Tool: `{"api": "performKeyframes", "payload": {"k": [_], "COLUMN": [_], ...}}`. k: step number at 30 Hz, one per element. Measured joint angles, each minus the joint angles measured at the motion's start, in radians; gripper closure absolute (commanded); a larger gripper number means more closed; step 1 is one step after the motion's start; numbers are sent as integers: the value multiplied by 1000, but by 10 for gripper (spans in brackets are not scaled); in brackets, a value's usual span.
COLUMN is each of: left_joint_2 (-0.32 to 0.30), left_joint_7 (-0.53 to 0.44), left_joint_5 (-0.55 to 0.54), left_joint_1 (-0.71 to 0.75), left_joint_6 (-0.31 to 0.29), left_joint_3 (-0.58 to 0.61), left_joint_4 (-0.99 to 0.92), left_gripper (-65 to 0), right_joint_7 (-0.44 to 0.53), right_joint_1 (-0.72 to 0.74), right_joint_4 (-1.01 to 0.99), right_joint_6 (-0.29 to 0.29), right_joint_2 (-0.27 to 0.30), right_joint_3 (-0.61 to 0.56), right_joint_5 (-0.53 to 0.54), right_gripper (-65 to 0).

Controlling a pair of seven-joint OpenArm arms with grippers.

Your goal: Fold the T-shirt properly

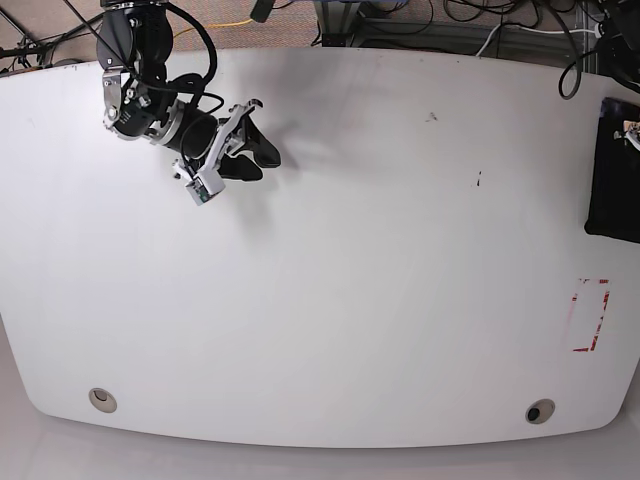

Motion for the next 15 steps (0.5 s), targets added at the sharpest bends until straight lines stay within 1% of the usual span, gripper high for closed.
{"api": "performKeyframes", "payload": {"k": [3,4,6,7,9,10,11,12,13,14,15], "left_joint_2": [26,38,68,96,150,194,219,246,269,287,300], "left_joint_7": [78,89,97,79,5,-49,-94,-161,-211,-256,-278], "left_joint_5": [-1,-8,-1,-2,-4,-2,5,14,31,71,89], "left_joint_1": [-2,-5,-7,-7,-5,1,6,18,33,47,57], "left_joint_6": [-3,-3,-2,-2,-4,-3,-4,-3,-3,-3,5], "left_joint_3": [-13,-16,-20,-20,-18,-15,-7,13,45,87,116], "left_joint_4": [130,183,267,314,360,375,376,375,375,376,376], "left_gripper": [-407,-407,-381,-353,-300,-290,-289,-290,-293,-290,-290], "right_joint_7": [1,4,10,14,45,74,116,185,243,321,370], "right_joint_1": [12,19,23,27,31,36,36,38,39,38,32], "right_joint_4": [0,0,2,8,11,10,9,6,-4,-21,-36], "right_joint_6": [0,0,2,1,1,0,-6,5,4,7,8], "right_joint_2": [0,1,4,6,-4,-17,-27,-37,-49,-64,-72], "right_joint_3": [1,1,16,26,45,51,50,47,44,42,42], "right_joint_5": [2,-8,-58,-119,-251,-335,-401,-488,-542,-610,-653], "right_gripper": [-222,-222,-222,-222,-222,-222,-222,-222,-222,-222,-222]}}
